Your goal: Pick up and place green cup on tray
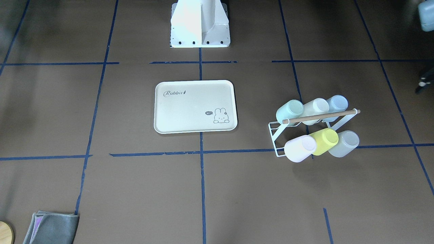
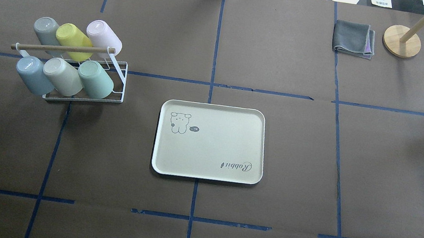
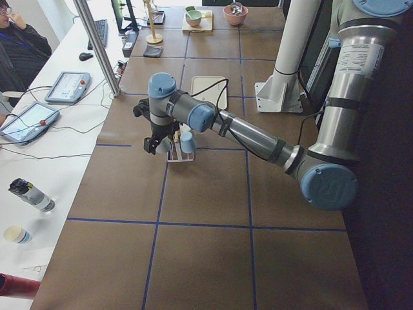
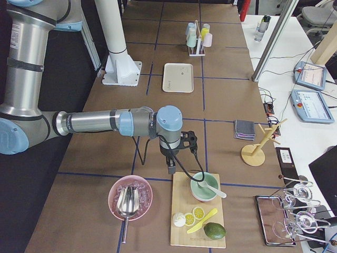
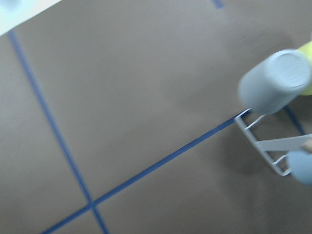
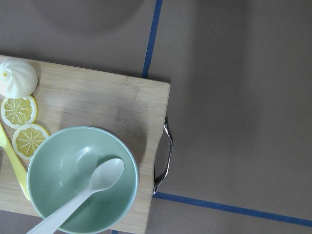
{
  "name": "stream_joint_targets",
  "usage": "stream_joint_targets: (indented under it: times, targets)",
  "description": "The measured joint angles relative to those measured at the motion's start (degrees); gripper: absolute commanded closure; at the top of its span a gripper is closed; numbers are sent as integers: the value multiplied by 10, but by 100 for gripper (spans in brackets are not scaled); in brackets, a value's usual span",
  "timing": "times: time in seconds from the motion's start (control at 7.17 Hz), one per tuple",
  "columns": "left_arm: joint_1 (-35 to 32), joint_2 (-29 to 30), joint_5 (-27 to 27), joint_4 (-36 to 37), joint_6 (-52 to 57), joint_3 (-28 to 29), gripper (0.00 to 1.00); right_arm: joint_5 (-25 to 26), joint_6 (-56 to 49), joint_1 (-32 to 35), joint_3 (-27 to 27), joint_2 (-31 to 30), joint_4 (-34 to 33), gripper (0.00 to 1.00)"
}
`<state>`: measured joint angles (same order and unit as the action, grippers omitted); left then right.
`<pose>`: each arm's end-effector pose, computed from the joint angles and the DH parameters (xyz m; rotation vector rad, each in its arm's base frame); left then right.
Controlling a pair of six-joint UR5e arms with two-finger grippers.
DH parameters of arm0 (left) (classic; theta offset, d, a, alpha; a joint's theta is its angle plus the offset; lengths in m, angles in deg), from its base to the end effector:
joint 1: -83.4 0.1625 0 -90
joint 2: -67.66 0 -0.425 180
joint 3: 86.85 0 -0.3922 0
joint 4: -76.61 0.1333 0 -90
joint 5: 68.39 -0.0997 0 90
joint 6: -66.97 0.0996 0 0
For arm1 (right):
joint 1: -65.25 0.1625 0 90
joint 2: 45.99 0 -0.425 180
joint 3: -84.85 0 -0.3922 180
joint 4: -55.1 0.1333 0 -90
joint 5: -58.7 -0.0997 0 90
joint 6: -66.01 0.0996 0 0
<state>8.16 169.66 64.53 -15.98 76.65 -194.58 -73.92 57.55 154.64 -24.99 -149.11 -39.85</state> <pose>0.0774 -0.5506 0.3920 0.5119 0.7631 0.6077 0.0616 -0.3956 0.6007 0.0804 -0.7409 -0.1624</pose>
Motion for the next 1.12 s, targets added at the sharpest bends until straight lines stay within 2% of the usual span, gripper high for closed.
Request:
stream_joint_targets:
  times: [0.28,0.56,0.98,1.12]
  targets:
    - [59,57,-42,0,0,-16,0,-1,1,0,-7,-2,0,0]
    - [151,86,-130,28,2,-49,0,-2,1,0,-9,-3,0,0]
    - [212,204,-196,188,6,-58,0,-3,0,0,-9,-5,0,0]
    - [228,227,-234,214,22,-59,0,-3,0,0,-9,-6,0,0]
